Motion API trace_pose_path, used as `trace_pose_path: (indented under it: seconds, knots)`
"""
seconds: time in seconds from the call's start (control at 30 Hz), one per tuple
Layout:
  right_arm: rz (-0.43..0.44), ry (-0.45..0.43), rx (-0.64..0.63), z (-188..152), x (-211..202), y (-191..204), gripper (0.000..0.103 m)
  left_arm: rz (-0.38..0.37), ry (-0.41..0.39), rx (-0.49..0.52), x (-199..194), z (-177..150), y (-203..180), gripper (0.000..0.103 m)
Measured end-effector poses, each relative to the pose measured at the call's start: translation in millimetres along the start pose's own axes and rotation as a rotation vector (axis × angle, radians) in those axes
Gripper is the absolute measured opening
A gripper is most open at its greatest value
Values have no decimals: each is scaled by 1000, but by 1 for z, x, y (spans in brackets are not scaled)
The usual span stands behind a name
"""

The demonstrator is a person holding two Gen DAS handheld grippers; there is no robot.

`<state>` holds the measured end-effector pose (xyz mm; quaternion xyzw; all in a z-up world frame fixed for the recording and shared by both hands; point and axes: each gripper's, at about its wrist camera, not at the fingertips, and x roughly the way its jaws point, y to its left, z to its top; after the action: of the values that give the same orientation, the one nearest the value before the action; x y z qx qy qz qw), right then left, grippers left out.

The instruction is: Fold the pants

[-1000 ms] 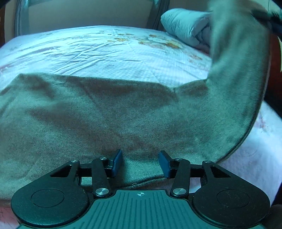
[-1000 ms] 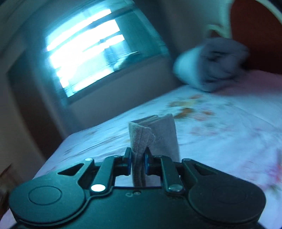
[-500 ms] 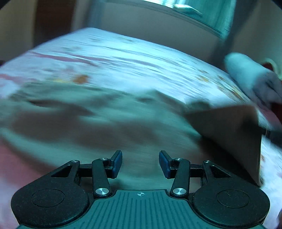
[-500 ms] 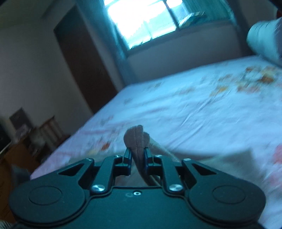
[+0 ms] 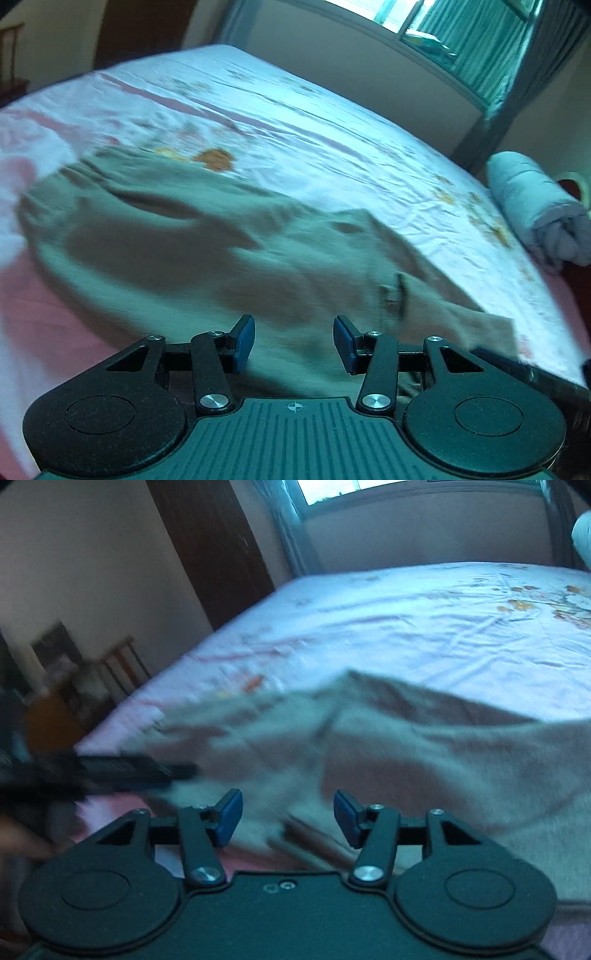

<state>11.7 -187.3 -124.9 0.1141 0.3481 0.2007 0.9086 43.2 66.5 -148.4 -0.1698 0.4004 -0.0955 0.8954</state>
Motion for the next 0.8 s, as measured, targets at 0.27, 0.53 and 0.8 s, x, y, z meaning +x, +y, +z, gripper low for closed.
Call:
trace_pose_path:
  seconds: [0.27,0.53,0.8]
  knots:
    - [-90,157,86,52,53,-29,49,-10,16,-4,-3,-15,-9,47]
    - [-390,262,-185,28,115,27,52,-10,-10,-11,-10,-12,7,47]
    - [-295,157,10,24,89,-6,2,-1,-42,-56,-14,-6,30,47]
